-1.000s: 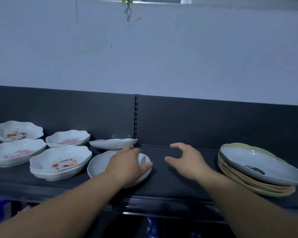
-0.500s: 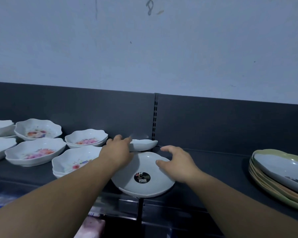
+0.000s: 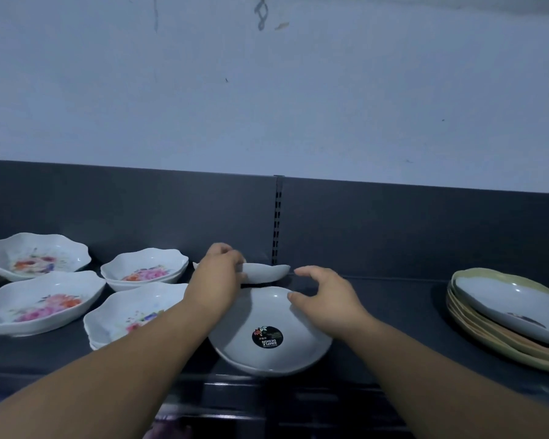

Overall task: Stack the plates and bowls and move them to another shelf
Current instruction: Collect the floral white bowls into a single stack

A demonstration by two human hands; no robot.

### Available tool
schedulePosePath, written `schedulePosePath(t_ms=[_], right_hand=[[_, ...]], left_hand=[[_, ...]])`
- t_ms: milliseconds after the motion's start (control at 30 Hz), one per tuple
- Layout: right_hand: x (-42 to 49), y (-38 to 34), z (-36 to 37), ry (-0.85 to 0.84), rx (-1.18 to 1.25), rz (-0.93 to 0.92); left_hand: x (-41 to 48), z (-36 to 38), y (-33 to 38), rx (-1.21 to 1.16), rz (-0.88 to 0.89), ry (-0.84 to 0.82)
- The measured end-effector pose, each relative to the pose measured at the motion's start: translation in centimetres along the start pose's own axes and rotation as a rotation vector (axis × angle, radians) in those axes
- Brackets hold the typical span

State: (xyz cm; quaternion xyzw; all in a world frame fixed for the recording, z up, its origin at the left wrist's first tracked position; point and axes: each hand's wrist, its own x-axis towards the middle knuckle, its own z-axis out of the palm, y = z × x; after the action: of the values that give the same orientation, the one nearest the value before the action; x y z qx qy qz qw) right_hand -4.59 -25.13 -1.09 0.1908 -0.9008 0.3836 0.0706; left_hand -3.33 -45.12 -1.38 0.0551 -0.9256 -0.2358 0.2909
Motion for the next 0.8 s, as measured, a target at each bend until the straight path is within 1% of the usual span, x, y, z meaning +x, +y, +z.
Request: schedulePosePath(t_ms=[167,333,567,667,800], right_hand=[[-0.2,-1.0,-0.6,0.038,0.033,-0.074],[-0.2,-1.1,-1.1,0.1,0.045,-0.124],[-1.2,1.4,-5.0,0.259,0.113,-0.201],[-2.0,3.5,-8.1,0.306,0.119,-0.217],[-3.3,7.3,-13.1,0.332,0.081,-0.185]], left_hand=[[-1.9,-1.4,1.4,-0.085,0.104,0.102],[-3.3,-2.0,3.2,-0.138,0.171,0.125],[-5.2,-1.1,7.5,-0.234,0.262,0.191],[-5.6,0.1,10.8,-0.312,0.211,0.199],[-5.8,2.2,16.4,-0.415,0.074,0.116]])
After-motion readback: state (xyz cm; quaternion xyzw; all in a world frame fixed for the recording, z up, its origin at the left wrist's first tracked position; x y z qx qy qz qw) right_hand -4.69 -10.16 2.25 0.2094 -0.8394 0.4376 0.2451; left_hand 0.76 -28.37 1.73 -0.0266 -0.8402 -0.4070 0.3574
